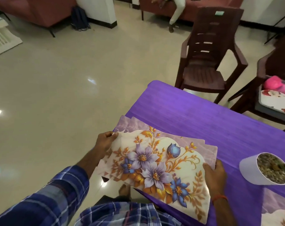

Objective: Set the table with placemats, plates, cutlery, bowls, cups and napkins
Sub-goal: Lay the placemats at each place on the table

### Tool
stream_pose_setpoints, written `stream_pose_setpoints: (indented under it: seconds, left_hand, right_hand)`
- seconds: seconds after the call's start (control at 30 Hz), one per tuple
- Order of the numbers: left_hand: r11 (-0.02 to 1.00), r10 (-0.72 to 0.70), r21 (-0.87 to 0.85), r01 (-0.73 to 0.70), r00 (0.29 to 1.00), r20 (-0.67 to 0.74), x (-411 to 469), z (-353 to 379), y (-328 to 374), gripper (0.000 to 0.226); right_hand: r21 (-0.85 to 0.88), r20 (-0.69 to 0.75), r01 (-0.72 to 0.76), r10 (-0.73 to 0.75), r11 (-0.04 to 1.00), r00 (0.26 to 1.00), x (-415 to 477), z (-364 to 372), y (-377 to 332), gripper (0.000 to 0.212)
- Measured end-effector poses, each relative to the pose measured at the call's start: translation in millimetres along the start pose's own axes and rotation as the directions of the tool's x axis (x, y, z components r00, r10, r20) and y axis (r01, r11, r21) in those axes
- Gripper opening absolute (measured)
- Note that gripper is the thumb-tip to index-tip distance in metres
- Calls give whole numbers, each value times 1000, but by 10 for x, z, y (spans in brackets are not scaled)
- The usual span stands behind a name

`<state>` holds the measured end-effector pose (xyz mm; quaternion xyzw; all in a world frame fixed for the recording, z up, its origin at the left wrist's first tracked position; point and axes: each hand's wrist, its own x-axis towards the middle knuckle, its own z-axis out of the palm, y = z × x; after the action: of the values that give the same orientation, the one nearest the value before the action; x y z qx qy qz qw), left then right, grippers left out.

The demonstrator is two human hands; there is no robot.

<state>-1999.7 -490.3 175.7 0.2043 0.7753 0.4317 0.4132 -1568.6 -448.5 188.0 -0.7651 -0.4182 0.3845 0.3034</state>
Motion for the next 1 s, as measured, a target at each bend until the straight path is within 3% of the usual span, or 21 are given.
stream_pose_setpoints:
  seconds: [0.23, 0.33, 0.43, 0.57, 0.67, 0.83, 1.0]
  left_hand:
    - [969, 94, 218, -119, 988, 122, 630, -82, 163, 13]
    - [858, 203, 437, -269, 960, 192, 797, -104, 179, 23]
    - [739, 308, 543, -399, 917, 253, 913, -105, 161, 33]
    - [660, 357, 580, -477, 879, 317, 1083, -131, 48, 31]
    - [640, 364, 586, -497, 868, 338, 1177, -120, 40, 45]
    - [669, 388, 539, -512, 859, 333, 1240, -141, -28, 37]
    - [654, 391, 548, -522, 853, 346, 1249, -152, -61, 35]
  right_hand:
    - [-15, -154, 6, -8, 1000, 988, -152, 185, -96, 10]
    - [-21, -157, 56, -59, 998, 986, -185, 267, -229, 12]
    - [-35, -138, 94, -98, 995, 986, -141, 331, -351, 13]
    - [-77, -74, 91, -97, 993, 993, -24, 454, -382, 28]
    - [-150, -57, 31, -40, 988, 998, 85, 520, -273, 34]
    - [-233, -24, -24, 19, 972, 1000, 39, 594, -226, 48]
    - [-240, -77, -17, -1, 971, 997, -63, 622, -116, 39]
